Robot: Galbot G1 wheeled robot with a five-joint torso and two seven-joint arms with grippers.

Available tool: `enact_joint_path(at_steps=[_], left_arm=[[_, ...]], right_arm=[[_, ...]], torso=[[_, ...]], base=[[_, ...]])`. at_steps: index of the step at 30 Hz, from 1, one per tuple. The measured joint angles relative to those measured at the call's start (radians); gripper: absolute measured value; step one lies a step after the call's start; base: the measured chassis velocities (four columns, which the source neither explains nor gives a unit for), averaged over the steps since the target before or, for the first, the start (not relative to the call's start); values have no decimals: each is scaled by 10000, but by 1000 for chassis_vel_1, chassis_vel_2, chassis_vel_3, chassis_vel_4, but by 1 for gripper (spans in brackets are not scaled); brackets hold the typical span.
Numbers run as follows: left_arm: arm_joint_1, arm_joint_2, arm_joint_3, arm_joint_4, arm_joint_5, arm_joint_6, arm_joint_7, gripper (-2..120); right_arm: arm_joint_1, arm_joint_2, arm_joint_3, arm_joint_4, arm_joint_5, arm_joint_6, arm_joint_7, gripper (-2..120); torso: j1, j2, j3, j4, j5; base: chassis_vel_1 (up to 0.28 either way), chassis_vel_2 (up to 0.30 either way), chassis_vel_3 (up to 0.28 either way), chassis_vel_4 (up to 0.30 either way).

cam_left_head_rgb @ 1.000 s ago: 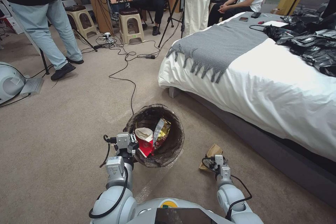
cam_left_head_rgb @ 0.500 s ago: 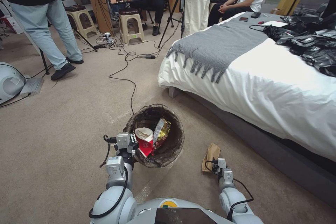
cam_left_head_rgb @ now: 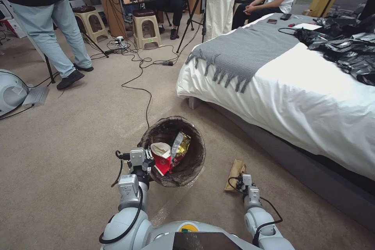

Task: Pick up the trash bin, then pick up the garbage from the floor and place it into the trash bin.

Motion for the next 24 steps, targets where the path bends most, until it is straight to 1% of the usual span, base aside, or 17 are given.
enact_joint_path(at_steps=[6,8,9,10,12,13,16,17,19,20,22,23,24], left_arm=[[0,0,0,0,0,0,0,2],[0,0,0,0,0,0,0,2],[0,0,0,0,0,0,0,2],[0,0,0,0,0,0,0,2],[0,0,0,0,0,0,0,2],[0,0,0,0,0,0,0,2],[0,0,1,0,0,0,0,2],[0,0,1,0,0,0,0,2],[0,0,-1,0,0,0,0,2],[0,0,-1,0,0,0,0,2],[1,0,-1,0,0,0,0,2],[1,0,-1,0,0,0,0,2],[0,0,0,0,0,0,0,2]], right_arm=[[18,-4,16,123,-119,254,12,0],[3,-2,34,393,-257,774,25,0],[3,-2,34,393,-257,774,25,0],[-4,10,36,744,-294,1422,-31,0],[-14,20,38,1637,-266,2272,-288,0],[-14,20,38,1637,-266,2272,-288,0],[93,-7,-31,3552,-179,3462,-1048,0],[93,-7,-31,3552,-179,3462,-1048,0],[272,-16,-118,4548,-102,3946,-1530,0],[272,-16,-118,4548,-102,3946,-1530,0],[481,-104,-366,6095,415,4293,-2320,0],[481,-104,-366,6095,415,4293,-2320,0],[496,-166,-481,6544,647,4381,-2640,0]], torso=[[0,0,0,0,0],[0,0,0,-1,0],[0,0,0,-1,0],[0,0,0,-2,0],[0,0,0,0,0],[0,0,0,0,0],[0,0,0,1,-3],[0,0,0,1,-3],[0,0,0,1,-3],[0,0,0,1,-3],[0,0,0,2,-4],[0,0,0,2,-4],[0,0,0,1,-4]], base=[[0,0,0,0],[0,0,0,0],[0,0,0,0],[0,0,0,0],[0,0,0,0],[0,0,0,0],[0,0,0,0],[0,0,0,0],[0,0,0,0],[0,0,0,0],[0,0,0,0],[0,0,0,0],[0,0,0,0]])
